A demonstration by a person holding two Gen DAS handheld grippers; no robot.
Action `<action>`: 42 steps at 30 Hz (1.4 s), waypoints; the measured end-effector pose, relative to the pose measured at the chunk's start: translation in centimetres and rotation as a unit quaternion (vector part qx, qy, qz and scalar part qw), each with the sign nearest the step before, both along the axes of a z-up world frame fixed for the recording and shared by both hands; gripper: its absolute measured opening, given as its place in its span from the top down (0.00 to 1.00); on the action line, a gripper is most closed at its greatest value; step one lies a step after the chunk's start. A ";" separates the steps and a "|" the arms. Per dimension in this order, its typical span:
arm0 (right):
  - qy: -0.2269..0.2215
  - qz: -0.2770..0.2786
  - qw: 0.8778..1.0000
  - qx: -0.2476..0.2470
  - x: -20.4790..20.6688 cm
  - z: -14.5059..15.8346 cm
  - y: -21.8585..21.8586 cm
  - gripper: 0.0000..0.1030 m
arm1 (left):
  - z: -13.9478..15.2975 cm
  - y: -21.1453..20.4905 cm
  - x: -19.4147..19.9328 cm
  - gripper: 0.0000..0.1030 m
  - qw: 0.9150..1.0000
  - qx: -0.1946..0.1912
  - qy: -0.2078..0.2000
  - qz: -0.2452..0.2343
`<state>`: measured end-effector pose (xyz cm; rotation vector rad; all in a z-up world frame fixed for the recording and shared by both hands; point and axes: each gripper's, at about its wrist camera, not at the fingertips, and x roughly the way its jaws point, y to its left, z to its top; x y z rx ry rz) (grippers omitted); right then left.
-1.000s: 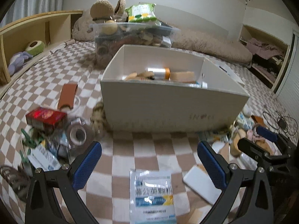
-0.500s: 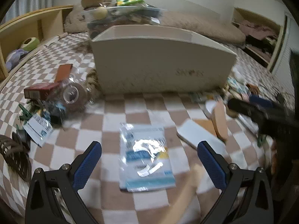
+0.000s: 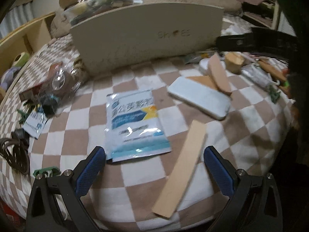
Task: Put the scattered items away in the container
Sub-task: 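Move left tool toward the blue-white medicine packet and wooden strip on the bed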
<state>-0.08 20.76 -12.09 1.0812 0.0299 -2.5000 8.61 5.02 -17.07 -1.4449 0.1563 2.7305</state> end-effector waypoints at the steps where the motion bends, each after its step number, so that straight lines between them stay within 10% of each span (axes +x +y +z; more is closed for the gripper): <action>1: 0.000 0.000 1.000 0.000 0.0 0.0 0.0 0.00 | -0.1 -0.3 -0.1 0.00 1.000 0.005 -0.003 0.006; 25: -0.001 0.008 1.000 -0.007 -0.1 -0.3 0.1 0.00 | -0.8 -6.4 -7.6 0.00 0.995 0.013 -0.033 0.098; 34: 0.009 0.056 0.998 0.007 1.2 -0.8 -1.6 0.00 | 0.7 -7.2 -6.1 0.00 0.993 0.062 0.006 0.102; 42: 0.016 0.091 0.994 0.053 2.0 -1.5 -3.3 0.00 | 1.5 -7.9 -3.7 0.00 0.991 0.019 0.008 0.135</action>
